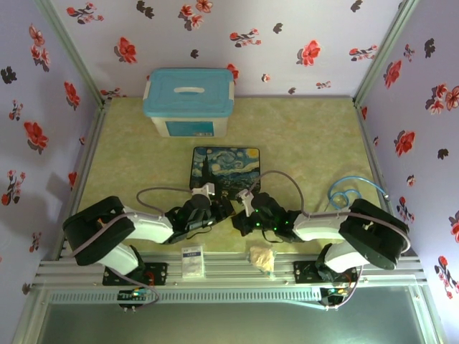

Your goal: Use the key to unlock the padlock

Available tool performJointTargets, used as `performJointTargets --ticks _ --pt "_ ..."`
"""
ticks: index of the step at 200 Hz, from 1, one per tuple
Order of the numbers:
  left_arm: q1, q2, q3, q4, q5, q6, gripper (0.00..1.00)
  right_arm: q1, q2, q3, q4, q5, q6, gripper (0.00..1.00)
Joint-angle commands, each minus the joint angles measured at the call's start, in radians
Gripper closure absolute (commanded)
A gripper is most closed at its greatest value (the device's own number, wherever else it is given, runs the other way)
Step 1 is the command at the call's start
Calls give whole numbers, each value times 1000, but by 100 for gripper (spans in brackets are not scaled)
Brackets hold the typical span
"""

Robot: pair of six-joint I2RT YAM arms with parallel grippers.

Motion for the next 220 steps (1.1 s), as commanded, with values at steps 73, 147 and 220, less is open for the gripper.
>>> performJointTargets --ticks 73,147,220 --pt "44 25 45 -264 64 144 88 -38 -241 -40 -134 168 64 50" --pt "55 12 173 -643 -4 305 84 -47 -275 74 -410 528 120 48" --pt "17 51 304 -944 -147 400 76 -47 -249 102 -476 621 143 49"
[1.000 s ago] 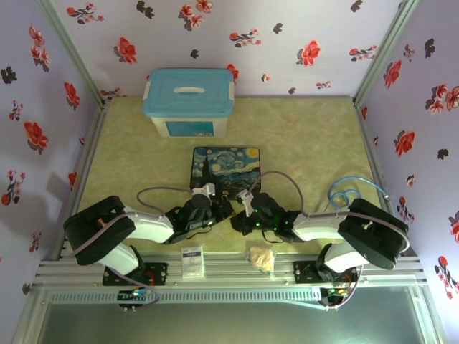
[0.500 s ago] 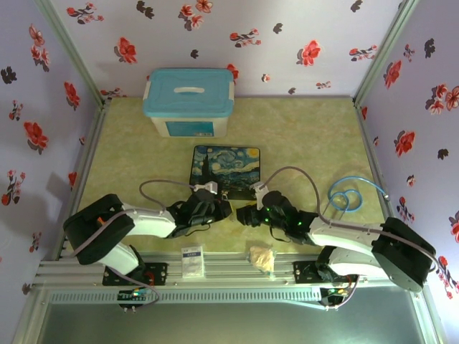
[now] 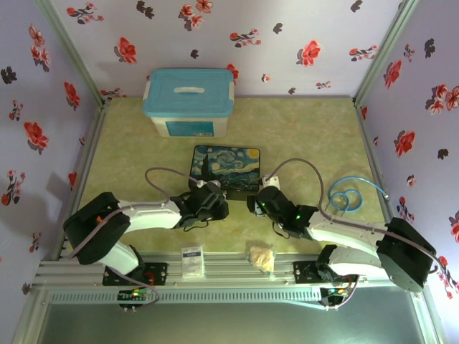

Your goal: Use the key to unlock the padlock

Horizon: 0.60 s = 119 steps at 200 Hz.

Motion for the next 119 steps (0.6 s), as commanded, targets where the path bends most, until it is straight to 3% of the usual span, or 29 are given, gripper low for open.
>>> performJointTargets --ticks 1,94,119 --pt "-25 44 35 -248 -110 54 75 -6 9 10 -37 60 25 49" --pt "-191 190 272 -576 -378 73 73 -5 51 4 -24 76 43 49" --pt "-220 188 293 -582 -420 70 71 -6 56 -1 -20 79 52 49"
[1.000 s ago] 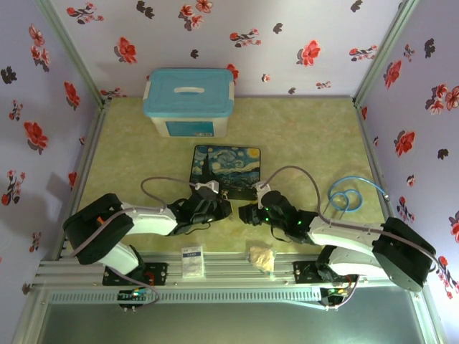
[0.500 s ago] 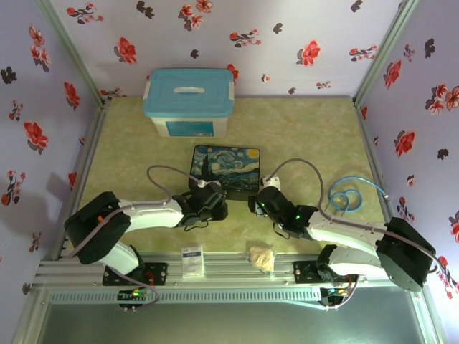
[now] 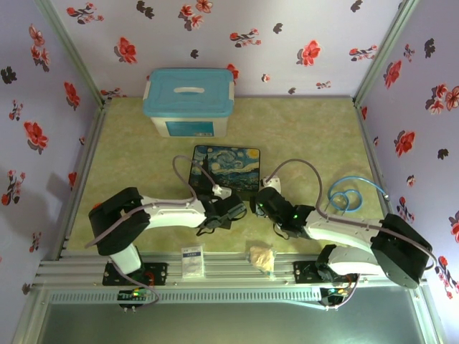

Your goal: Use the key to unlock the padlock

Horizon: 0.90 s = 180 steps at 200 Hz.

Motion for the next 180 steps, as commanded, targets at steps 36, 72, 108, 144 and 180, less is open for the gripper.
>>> performJointTargets --ticks 36,72,108,144,180 --pt "-60 -19 35 -81 -131 28 71 -6 10 -18 10 38 46 50" --pt "-64 -27 36 -23 -137 58 70 -6 7 -39 28 37 56 50" --pt "-72 -38 50 -21 -138 68 70 -5 -2 -52 29 40 59 51" --pt "-86 -35 57 2 -125 72 71 -6 -8 -63 31 45 59 50" --pt "-87 -31 61 -12 -124 60 71 -5 -33 -76 32 38 58 50"
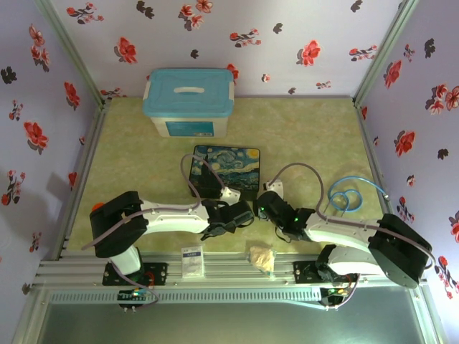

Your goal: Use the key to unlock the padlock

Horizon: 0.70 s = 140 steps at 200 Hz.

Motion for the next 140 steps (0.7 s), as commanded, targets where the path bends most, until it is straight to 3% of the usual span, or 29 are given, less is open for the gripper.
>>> performJointTargets --ticks 1,24,34,39,50,53,83,118,140 --pt "-5 -18 22 -8 -26 6 71 -6 -34 -19 13 29 20 50" --pt "0 -63 2 9 -25 6 70 -6 -90 -54 70 -24 -12 50" --pt "4 -109 -21 38 -15 11 67 -5 -128 -85 123 -73 -27 45" --pt "9 -137 -37 56 -9 17 65 -6 -148 -101 156 -113 -36 39" --pt "20 -214 -76 100 6 31 54 -6 -190 -127 198 -157 -38 5" --pt "25 -236 -88 111 7 36 50 -6 -200 -135 205 -169 -39 1" --pt "75 -464 -221 234 41 45 1 -5 -262 -133 183 -229 -66 1" --pt "201 -673 -454 496 206 -40 0 -1 -170 -92 229 -377 -91 3" --pt "248 -741 -516 486 210 -84 0 23 -42 -57 311 -421 -70 9"
